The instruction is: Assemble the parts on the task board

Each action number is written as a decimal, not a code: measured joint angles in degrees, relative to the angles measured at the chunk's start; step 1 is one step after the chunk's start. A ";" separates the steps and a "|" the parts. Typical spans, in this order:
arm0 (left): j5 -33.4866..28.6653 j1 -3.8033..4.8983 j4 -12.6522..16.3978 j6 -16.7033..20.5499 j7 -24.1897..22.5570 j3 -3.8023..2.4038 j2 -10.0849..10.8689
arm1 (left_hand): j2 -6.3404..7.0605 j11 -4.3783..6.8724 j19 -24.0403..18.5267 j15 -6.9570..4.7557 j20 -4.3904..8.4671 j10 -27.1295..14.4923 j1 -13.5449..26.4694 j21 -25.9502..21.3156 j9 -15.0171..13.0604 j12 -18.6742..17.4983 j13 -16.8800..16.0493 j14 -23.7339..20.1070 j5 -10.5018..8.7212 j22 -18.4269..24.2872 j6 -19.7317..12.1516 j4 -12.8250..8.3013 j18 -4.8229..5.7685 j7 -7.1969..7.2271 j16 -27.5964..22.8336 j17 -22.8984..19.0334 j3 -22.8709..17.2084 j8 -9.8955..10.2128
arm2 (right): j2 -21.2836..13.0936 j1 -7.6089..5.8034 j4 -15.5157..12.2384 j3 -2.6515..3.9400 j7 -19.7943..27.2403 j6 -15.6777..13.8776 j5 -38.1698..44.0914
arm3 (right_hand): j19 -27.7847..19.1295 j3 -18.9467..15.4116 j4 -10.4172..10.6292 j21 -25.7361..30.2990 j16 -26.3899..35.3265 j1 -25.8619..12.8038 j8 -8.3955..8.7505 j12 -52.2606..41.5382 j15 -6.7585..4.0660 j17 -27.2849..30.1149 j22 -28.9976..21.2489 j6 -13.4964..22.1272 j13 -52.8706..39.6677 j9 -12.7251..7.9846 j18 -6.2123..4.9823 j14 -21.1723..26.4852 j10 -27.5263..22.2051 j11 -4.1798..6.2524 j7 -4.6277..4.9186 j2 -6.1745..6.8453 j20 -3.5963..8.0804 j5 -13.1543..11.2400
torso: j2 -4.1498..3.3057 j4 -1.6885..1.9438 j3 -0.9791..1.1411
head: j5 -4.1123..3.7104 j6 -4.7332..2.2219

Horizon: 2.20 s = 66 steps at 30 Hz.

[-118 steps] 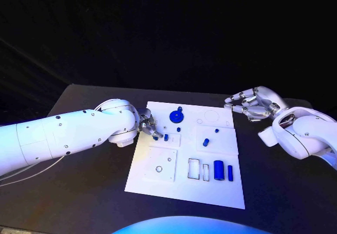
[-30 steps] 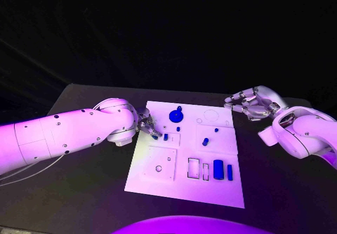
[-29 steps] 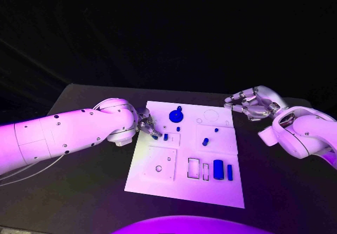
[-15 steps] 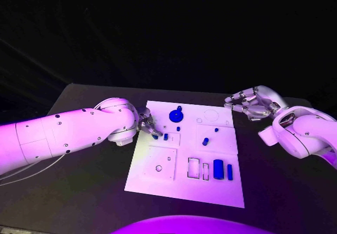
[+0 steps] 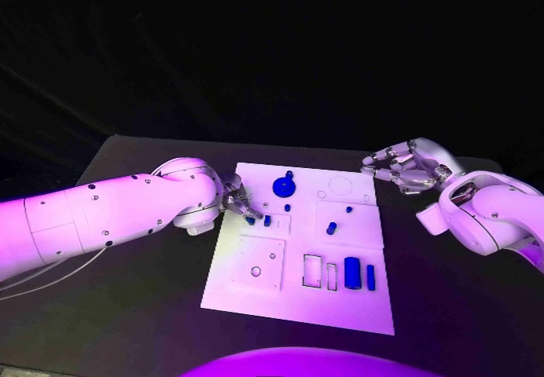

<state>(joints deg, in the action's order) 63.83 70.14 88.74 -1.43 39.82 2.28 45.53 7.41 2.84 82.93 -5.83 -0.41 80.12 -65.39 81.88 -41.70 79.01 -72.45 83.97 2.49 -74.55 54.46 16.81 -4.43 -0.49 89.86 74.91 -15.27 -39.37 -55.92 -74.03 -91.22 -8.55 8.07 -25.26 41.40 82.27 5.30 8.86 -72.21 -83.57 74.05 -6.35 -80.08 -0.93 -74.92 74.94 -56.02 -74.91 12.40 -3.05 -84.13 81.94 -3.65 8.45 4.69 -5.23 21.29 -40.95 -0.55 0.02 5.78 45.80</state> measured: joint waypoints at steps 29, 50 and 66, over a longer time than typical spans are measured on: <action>-0.50 0.09 -0.58 -0.92 -0.13 -0.10 -0.16 | 0.05 0.23 0.00 0.00 0.00 0.24 -1.32 0.00 -0.14 0.22 -0.56 0.00 0.00 -0.24 0.41 -0.47 0.00 0.00 0.00 0.04 1.11 -0.02 | -0.01 0.00 -0.08 0.00 0.00 0.00 0.00 | 0.00 -0.16 0.16 0.00 0.00 -0.23 0.00 0.00 0.00 0.01 -0.02 0.00 0.00 -0.01 0.01 0.00 0.00 0.00 0.00 -0.23 0.00 0.00 | 0.01 0.01 -0.02 | 0.07 0.10; 0.05 0.21 -0.92 -2.29 -0.09 -0.16 -0.71 | -0.56 0.42 0.00 0.00 0.00 0.42 -4.04 0.00 -0.30 0.45 -0.96 0.00 0.00 -0.39 1.05 -0.47 0.58 0.19 0.00 0.03 1.43 0.23 | -0.05 0.00 -0.17 0.00 0.00 0.00 0.00 | 0.00 -0.16 0.16 0.00 0.00 -0.22 0.00 0.00 0.00 0.01 -0.03 0.00 0.00 -0.02 0.00 0.00 0.00 0.00 0.00 -0.23 0.00 0.00 | -0.01 -0.01 0.01 | 0.08 0.16; 0.95 0.27 -1.15 -2.93 0.03 -0.19 -1.15 | -0.48 0.62 0.22 0.00 0.21 0.62 -4.87 0.00 -0.28 0.45 -1.03 0.00 0.00 -0.38 1.16 -0.25 0.53 0.08 0.00 0.02 1.96 0.36 | -0.12 0.00 -0.26 0.00 -0.01 0.00 0.01 | 0.00 -0.16 0.16 0.00 0.00 -0.22 0.00 0.00 0.00 0.02 0.01 0.00 0.00 0.02 0.00 0.00 0.00 0.00 0.00 -0.22 0.00 0.00 | -0.01 0.01 0.02 | -0.01 0.26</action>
<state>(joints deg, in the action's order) 64.78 70.41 87.59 -4.36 39.85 2.09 44.39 6.94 3.45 83.14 -5.83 -0.20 80.74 -70.26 81.88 -41.97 79.46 -73.47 83.97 2.49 -74.93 55.61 16.56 -3.90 -0.41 89.86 74.92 -13.31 -39.01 -56.04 -74.03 -91.48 -8.55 8.06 -25.26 41.41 82.27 5.14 9.02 -72.21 -83.57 73.83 -6.35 -80.08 -0.93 -74.90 74.95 -56.02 -74.90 12.43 -3.04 -84.13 81.94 -3.65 8.45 4.47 -5.23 21.29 -40.96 -0.54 0.04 5.78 46.05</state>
